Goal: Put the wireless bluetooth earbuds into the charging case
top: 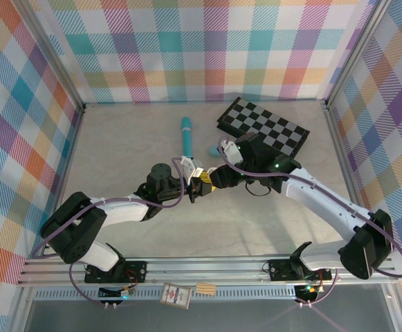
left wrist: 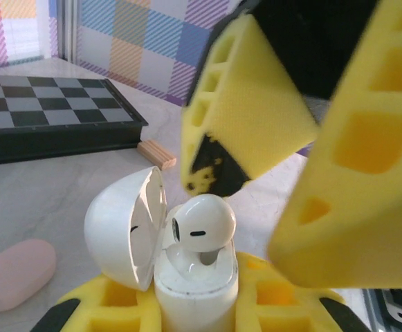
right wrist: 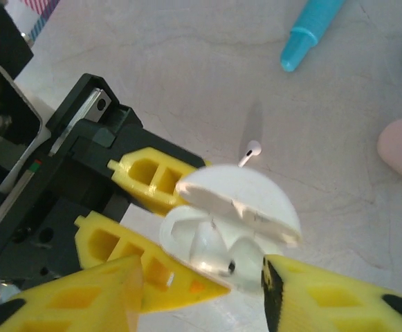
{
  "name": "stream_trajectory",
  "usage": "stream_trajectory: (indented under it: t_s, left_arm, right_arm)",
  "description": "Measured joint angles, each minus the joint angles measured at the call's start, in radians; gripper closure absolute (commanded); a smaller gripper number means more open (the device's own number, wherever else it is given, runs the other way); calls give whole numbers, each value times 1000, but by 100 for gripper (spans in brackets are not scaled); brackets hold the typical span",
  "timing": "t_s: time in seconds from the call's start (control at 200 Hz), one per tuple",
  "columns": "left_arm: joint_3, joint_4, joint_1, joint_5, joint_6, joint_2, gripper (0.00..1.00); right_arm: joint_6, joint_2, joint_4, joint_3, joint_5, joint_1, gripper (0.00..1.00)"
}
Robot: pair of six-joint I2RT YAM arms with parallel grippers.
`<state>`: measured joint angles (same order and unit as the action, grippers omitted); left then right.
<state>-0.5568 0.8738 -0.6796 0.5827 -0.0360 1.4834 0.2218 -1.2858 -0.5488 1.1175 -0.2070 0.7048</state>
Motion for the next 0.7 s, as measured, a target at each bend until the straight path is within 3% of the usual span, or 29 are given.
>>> stream_trajectory:
  t_s: [0.16,0.7]
  left_arm:
    - [-1,-3,0,0,26,-13,100]
    - [-2,-12,0,-7,33,-44,100]
  right_arm:
    - [35,74,2,-26,43,2,32]
    - [89,-10,-28,19,84,2,36]
